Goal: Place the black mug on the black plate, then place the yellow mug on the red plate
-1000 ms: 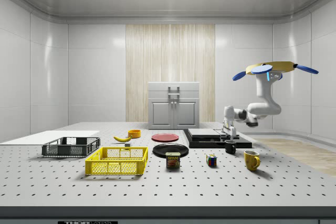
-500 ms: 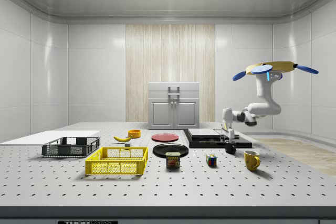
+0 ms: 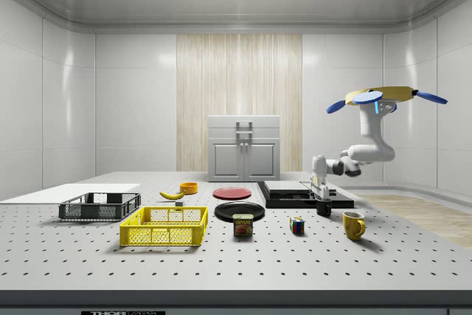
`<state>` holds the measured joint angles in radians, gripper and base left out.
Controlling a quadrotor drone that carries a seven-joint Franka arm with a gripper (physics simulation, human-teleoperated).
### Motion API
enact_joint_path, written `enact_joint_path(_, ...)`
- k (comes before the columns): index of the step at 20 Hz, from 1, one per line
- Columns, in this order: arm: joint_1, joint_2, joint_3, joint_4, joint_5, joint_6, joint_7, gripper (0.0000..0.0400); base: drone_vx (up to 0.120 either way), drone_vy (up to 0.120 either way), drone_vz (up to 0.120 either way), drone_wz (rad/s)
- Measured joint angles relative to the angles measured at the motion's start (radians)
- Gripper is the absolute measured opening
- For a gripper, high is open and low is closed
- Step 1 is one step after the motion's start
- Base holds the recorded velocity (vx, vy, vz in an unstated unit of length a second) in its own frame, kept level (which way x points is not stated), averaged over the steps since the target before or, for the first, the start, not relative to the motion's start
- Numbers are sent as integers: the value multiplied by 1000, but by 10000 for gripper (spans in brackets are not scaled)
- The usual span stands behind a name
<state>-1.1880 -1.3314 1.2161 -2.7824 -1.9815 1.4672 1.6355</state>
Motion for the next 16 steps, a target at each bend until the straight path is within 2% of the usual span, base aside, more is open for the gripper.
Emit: enact_joint_path(16,-7,-36,13,2,23,30,5,400,0,0,0,0)
